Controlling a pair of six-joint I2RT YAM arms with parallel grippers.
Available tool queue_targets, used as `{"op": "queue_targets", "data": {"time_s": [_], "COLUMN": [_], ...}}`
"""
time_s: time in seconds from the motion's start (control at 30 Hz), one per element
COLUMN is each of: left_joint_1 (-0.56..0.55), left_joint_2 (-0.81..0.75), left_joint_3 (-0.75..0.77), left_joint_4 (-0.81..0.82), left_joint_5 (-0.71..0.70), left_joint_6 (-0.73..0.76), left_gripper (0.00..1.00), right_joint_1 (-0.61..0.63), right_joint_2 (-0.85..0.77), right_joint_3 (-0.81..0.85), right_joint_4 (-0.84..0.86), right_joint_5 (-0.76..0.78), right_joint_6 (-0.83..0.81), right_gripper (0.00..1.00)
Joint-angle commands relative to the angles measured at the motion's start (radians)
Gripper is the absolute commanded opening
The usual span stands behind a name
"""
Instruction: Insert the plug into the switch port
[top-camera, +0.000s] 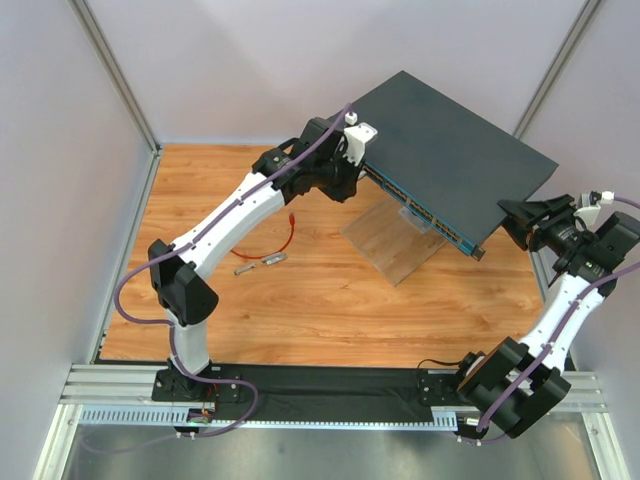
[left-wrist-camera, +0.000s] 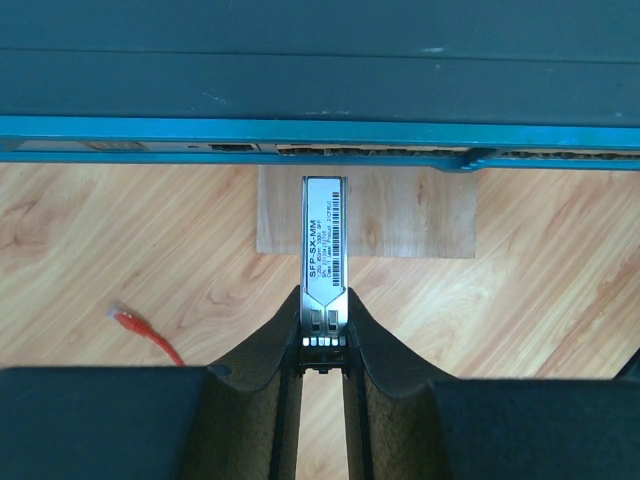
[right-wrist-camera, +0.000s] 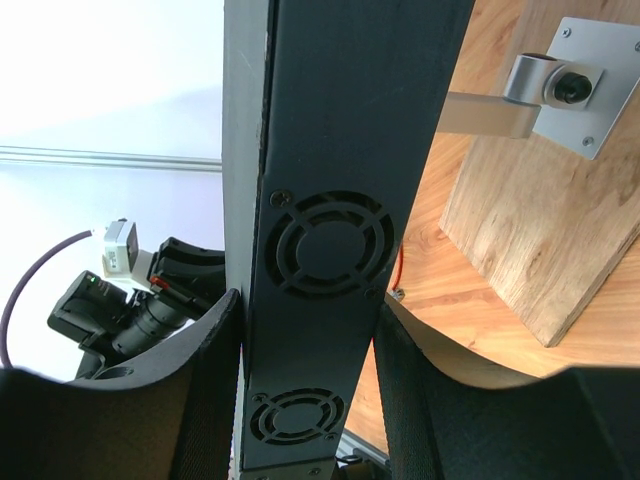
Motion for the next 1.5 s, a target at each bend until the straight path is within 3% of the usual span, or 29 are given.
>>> {"op": "queue_targets", "data": {"time_s": [0.0,1.47], "left_joint_1": [-0.004,-0.004], "left_joint_2": [0.011,0.04], "left_joint_3": [0.059,0.099], "left_joint_4": [0.027,0.027], "left_joint_5": [-0.012,-0.021], "left_joint_6": [0.01,0.03], "left_gripper": [0.0,0.0], "right_joint_1": [0.029,0.031], "right_joint_2": [-0.026,0.035], "right_joint_3": [-0.014,-0.001], "right_joint_4": [0.038,0.041], "right_joint_5": [0.019,0.008], "right_joint_6": [-0.029,-0.004], "right_gripper": [0.0,0.0]}}
